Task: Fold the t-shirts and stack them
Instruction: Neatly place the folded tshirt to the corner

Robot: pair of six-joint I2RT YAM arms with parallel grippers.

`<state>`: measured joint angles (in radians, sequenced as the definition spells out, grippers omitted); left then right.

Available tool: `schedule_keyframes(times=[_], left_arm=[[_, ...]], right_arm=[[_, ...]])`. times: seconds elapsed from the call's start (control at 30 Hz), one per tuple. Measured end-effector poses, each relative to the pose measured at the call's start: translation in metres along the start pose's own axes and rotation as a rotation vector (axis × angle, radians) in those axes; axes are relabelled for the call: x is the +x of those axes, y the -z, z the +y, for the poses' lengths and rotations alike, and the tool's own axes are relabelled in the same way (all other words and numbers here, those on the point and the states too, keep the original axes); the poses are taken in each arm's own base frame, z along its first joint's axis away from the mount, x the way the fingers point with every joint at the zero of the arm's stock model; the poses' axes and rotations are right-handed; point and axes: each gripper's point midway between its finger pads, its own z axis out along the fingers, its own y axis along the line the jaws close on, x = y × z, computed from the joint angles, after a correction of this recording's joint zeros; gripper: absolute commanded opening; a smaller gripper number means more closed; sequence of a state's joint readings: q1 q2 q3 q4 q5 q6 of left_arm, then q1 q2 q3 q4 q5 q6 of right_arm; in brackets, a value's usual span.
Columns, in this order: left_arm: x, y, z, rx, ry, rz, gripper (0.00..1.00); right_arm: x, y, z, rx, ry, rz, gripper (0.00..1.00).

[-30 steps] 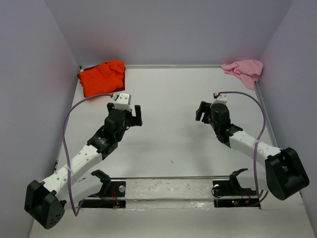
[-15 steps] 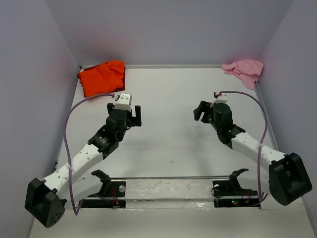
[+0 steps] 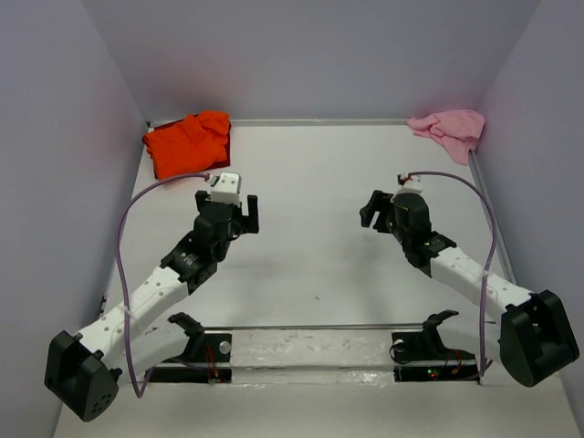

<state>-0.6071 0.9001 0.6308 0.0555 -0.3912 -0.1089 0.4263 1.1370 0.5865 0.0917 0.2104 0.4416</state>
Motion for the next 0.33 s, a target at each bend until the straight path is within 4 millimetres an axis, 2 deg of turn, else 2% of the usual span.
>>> schedule_keyframes(times=[0.33], left_arm=[[-0.0004, 0.0012, -0.0027, 0.018, 0.002, 0.000, 0.99]], right_arm=[[0.0008, 0.0046, -0.0070, 0.031, 0.012, 0.005, 0.75]])
